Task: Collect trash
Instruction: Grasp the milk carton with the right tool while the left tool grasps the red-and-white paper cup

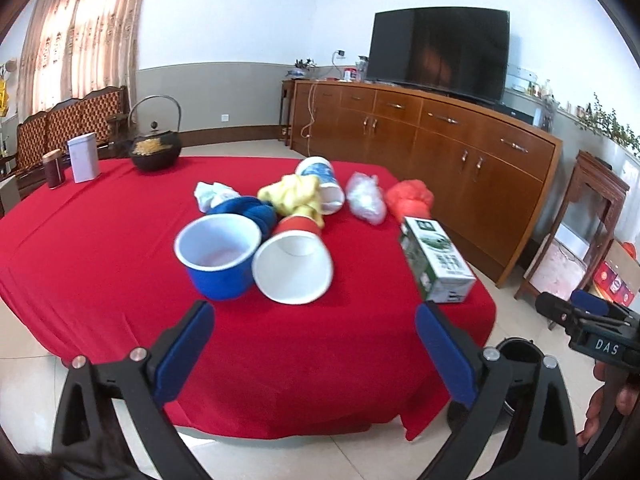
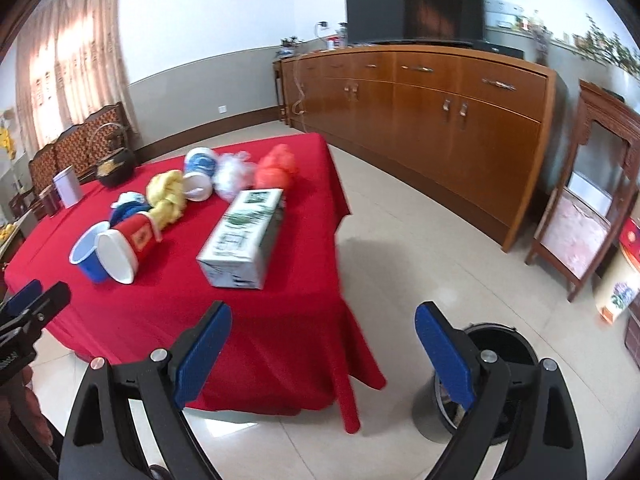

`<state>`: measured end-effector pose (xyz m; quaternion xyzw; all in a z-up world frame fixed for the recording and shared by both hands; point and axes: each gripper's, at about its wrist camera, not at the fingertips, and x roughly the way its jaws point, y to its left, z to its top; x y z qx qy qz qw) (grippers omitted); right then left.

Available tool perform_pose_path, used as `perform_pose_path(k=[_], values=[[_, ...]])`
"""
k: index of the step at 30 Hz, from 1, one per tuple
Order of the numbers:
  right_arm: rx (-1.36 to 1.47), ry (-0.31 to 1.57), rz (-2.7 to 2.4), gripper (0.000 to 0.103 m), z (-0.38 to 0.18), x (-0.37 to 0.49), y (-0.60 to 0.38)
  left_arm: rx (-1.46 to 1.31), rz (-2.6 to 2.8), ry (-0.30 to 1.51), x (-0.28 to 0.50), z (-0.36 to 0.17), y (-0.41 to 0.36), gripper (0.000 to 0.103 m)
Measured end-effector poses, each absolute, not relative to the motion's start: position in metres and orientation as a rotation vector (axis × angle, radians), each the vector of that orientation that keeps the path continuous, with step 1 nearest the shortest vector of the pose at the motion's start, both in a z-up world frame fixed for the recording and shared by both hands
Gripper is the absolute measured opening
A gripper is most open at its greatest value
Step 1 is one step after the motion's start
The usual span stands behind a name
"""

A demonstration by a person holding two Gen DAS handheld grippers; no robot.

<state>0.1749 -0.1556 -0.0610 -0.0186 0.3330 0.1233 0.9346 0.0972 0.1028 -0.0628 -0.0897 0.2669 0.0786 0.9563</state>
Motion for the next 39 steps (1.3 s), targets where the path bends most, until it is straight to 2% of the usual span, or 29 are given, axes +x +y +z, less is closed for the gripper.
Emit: perform_pose_path(k=[6,8,11,15,29,30,33,36,37,38,39], values=[[-0.078,0.682,0.266,0.094,-0.065,0.186,-0.124,-0.193,0.182,0.572,0.104,-0.079,0.122,0.094],[-0.08,0.684,0.27,0.094,-0.067,0.19,-0.116,-0.215,0.163,0.581,0.109,-0.082,0.125,0.087],[-0.085,0.686,0.265,0.093,-0.072,0.199,-0.108,-0.218,0.141,0.567,0.116,-0.08,0.122,0.086],[-0.087,0.718,0.28,0.083,-0.084,0.215,-0.1,-0.207,0.13,0.557,0.134,-0.077,0.114,0.084],[-0.051,0.742,0.368,0.082,-0.101,0.257,-0.069,-0.206,0.135,0.6,0.178,-0.093,0.11,0.07],[-0.053,0.748,0.369,0.08,-0.104,0.259,-0.068,-0.206,0.135,0.604,0.181,-0.095,0.11,0.07],[-0.049,0.776,0.372,0.065,-0.114,0.269,-0.071,-0.203,0.132,0.612,0.187,-0.098,0.111,0.065],[-0.05,0.781,0.367,0.064,-0.118,0.277,-0.072,-0.204,0.134,0.627,0.196,-0.101,0.108,0.057],[-0.056,0.779,0.37,0.059,-0.118,0.279,-0.07,-0.203,0.133,0.631,0.197,-0.102,0.108,0.048],[-0.064,0.775,0.37,0.059,-0.117,0.28,-0.069,-0.197,0.134,0.639,0.199,-0.103,0.107,0.033],[-0.069,0.771,0.368,0.058,-0.117,0.279,-0.069,-0.193,0.129,0.646,0.201,-0.104,0.106,0.022]])
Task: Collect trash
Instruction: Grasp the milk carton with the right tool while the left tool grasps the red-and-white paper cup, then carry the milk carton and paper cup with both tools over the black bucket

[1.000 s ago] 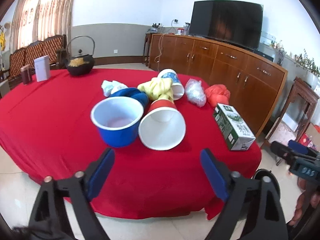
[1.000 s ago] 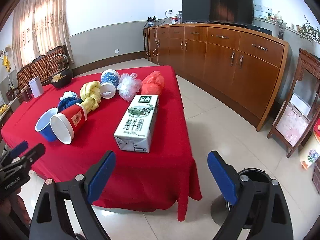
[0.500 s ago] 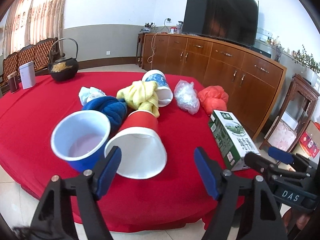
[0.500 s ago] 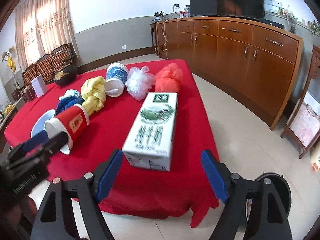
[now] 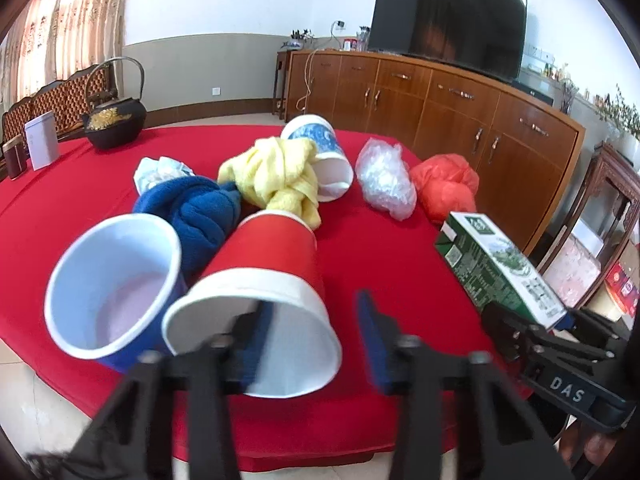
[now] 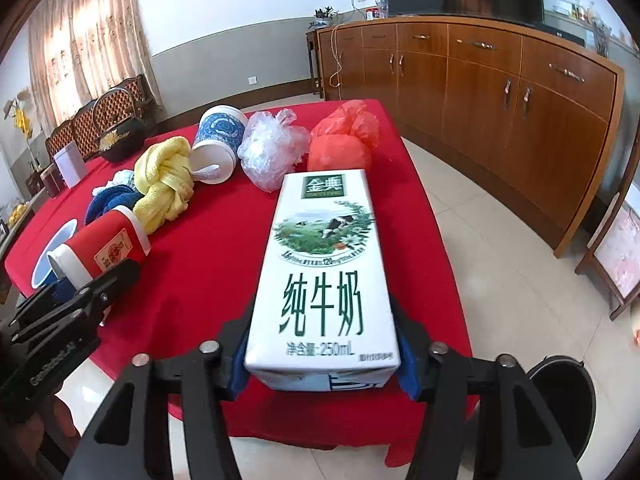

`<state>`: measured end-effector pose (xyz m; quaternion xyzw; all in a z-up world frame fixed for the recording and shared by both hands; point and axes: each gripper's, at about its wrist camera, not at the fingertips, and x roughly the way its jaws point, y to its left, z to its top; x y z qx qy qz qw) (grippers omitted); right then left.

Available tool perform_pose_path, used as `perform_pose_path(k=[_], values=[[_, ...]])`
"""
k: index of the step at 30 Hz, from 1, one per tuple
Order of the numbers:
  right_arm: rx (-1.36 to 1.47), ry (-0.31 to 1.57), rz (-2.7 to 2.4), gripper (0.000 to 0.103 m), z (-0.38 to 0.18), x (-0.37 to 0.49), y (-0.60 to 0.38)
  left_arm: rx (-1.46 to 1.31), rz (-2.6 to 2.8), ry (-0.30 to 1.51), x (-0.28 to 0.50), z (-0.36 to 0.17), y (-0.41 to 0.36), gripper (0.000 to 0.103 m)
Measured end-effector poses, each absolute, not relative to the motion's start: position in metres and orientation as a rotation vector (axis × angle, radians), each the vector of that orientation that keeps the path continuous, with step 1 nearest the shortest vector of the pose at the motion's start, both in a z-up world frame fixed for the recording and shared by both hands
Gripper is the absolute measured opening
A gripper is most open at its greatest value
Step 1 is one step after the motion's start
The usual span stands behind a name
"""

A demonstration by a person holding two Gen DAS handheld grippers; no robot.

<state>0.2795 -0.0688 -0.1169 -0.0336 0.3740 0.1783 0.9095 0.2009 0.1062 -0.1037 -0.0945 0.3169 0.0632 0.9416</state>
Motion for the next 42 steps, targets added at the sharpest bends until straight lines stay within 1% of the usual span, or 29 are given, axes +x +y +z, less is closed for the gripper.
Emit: perform_pose_path(k=[1,2,5,30,42], values=[[-0.076,0.768,0.368,0.058,-0.117,0.278,-0.069,-0.188,0.118,0.655,0.202,-0.105,0.105,0.01],[-0.081,0.763,0.369,0.058,-0.116,0.276,-0.07,-0.182,0.112,0.654,0.201,-0.105,0.103,0.008],[-0.09,0.748,0.365,0.057,-0.115,0.269,-0.076,-0.158,0.091,0.636,0.196,-0.102,0.095,0.005],[-0.028,0.681,0.231,0.057,-0.081,0.228,-0.167,-0.115,-0.035,0.575,0.177,-0.064,0.039,0.003],[0.005,0.677,0.117,0.057,-0.076,0.203,-0.233,-0.077,-0.132,0.558,0.168,-0.055,-0.013,0.003]])
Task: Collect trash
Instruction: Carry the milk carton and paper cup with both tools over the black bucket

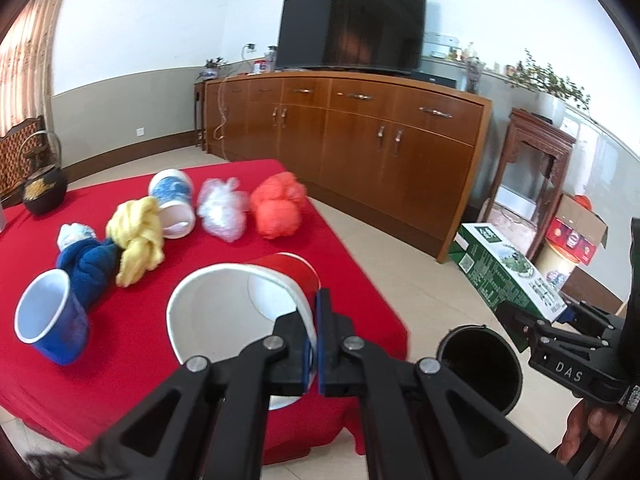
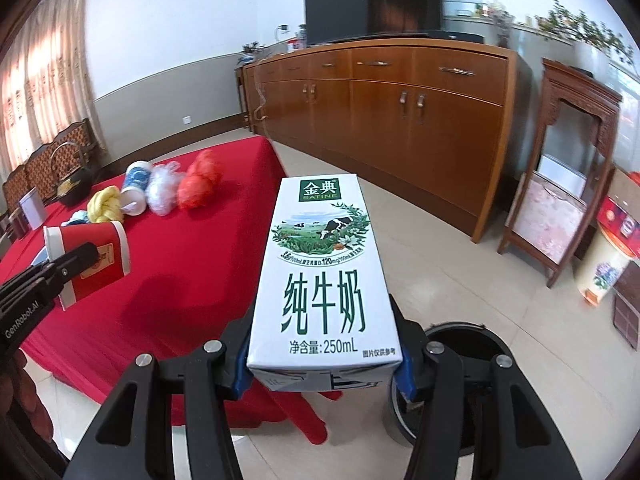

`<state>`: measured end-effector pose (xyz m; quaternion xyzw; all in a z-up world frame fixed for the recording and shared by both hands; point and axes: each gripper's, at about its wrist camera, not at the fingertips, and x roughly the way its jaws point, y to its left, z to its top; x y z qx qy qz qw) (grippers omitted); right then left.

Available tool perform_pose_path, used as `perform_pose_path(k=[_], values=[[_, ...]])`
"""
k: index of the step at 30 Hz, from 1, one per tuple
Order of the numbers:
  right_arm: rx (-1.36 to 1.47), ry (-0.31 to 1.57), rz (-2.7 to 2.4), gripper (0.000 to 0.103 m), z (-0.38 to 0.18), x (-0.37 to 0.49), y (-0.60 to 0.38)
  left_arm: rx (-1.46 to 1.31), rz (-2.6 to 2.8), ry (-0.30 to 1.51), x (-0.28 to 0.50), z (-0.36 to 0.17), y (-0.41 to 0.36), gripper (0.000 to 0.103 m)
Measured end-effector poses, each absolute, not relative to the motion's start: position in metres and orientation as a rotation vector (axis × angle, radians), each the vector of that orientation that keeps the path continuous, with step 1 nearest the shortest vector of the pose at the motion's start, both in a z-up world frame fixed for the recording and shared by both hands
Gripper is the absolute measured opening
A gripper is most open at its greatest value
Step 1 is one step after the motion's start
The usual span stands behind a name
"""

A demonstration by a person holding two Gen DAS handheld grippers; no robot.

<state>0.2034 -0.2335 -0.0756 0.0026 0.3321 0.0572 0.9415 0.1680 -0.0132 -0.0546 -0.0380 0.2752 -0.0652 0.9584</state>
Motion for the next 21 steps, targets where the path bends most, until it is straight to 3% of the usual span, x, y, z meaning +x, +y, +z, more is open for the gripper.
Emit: perform_pose_path(k=[21], values=[[0.075,0.7,-0.068,0.057,-0.082,0.164,-0.343,-0.019,-0.318,0.578,0.167,-0.059,-0.104,0.003]])
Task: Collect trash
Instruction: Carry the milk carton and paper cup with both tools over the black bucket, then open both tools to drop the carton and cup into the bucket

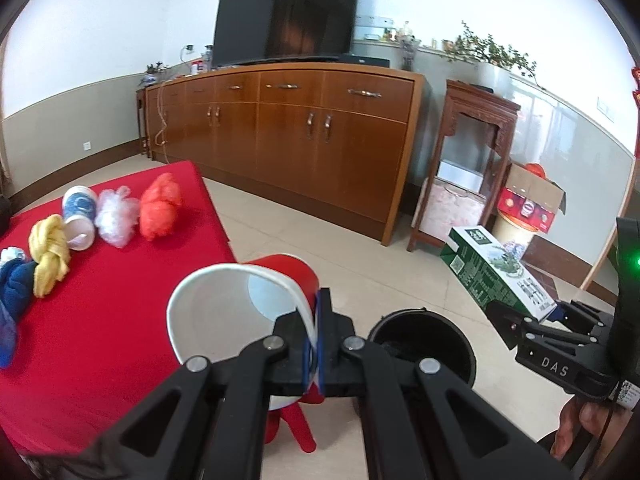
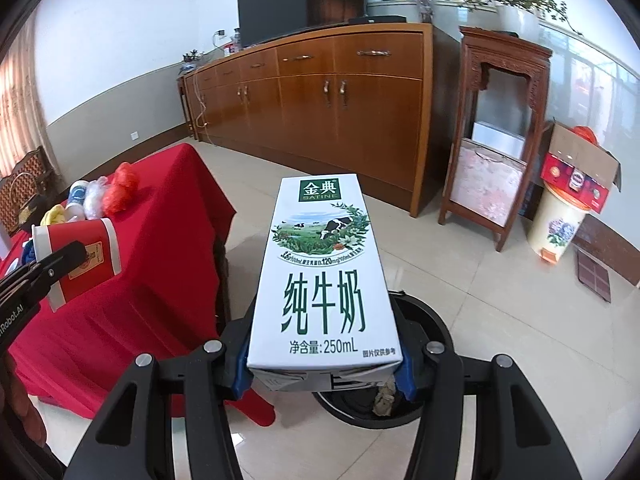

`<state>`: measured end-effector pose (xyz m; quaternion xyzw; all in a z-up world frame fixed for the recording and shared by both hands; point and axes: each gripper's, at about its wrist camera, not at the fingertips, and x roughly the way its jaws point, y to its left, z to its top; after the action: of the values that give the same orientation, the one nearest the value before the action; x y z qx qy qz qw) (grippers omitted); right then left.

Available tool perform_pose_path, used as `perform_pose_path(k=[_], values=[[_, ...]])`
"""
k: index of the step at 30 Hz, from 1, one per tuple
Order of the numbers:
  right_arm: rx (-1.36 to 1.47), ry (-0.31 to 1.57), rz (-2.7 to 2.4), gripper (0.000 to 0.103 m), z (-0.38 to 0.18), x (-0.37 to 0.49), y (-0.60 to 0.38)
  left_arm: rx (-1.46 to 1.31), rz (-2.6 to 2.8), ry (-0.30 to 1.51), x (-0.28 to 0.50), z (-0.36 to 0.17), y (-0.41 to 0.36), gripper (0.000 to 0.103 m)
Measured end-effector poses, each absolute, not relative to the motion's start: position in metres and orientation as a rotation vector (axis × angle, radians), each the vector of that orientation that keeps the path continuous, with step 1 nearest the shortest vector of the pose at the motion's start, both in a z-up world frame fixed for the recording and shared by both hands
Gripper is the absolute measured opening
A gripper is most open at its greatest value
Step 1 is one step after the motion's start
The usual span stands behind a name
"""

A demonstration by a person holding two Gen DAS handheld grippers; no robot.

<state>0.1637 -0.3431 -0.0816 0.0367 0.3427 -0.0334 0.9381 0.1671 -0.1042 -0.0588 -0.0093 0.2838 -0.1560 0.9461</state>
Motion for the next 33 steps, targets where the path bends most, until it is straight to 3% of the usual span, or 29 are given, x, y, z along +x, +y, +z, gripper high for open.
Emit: perform_pose_path(k=[18,33], values=[[0.041,0.852,-0.134,0.057,-0.136,0.166,-0.41,0.018,-0.549,0.729,0.19,-0.111,-0.207,0.003],[-0.093,1.063,0.042,0.057,-0.235,0.215,-0.455,0.066,-0.65,0.947,0.224,-0.181,-0.283,0.003]])
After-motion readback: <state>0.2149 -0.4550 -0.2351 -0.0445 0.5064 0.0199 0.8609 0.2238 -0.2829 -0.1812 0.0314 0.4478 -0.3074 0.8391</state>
